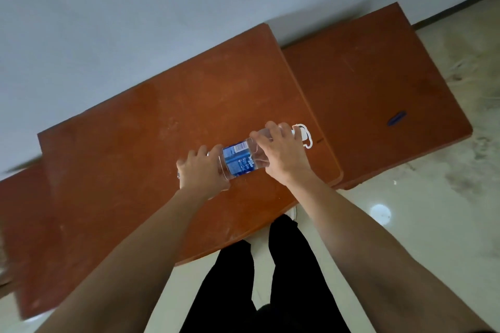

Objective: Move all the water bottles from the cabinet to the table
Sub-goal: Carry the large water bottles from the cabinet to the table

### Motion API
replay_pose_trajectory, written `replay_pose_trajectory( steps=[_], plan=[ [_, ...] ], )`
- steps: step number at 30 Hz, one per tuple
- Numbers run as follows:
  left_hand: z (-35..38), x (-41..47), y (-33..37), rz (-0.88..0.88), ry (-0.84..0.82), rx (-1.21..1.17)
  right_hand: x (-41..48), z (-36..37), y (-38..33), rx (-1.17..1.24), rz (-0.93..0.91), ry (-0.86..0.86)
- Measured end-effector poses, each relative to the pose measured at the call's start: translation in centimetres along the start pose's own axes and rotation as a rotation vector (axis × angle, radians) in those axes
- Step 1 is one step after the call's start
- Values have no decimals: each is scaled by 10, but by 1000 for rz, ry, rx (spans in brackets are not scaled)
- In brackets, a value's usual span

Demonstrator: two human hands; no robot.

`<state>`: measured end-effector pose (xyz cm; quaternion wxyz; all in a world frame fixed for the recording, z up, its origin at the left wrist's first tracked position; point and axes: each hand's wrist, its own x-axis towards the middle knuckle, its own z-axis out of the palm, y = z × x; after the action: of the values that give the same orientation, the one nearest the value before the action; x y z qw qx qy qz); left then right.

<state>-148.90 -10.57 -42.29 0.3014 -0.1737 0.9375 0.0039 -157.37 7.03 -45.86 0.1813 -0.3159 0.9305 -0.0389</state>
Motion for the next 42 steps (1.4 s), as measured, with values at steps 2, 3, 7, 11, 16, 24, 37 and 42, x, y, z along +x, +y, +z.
replay_pose_trajectory(
  steps=[2,3,7,11,16,24,37,42],
  plan=[
    [0,-16,5,14,10,38,-22,-1,-2,33,40,5],
    [-1,-28,8,34,19,53,-38,-2,-3,49,54,21],
    [-10,-61,16,110,62,70,-82,-10,-5,59,102,65],
    [-40,-89,15,210,210,82,-111,-50,-13,25,171,170],
    [-107,-115,-11,320,434,140,-135,-114,-41,-16,274,384],
    [-205,-180,-81,551,1008,24,-183,-222,-121,-238,392,864],
    [-207,-373,83,1467,1225,-212,-510,-249,-155,-559,1086,1022],
    [-162,-511,153,1817,1172,-229,-666,-214,-202,-627,1377,1065]
  ],
)
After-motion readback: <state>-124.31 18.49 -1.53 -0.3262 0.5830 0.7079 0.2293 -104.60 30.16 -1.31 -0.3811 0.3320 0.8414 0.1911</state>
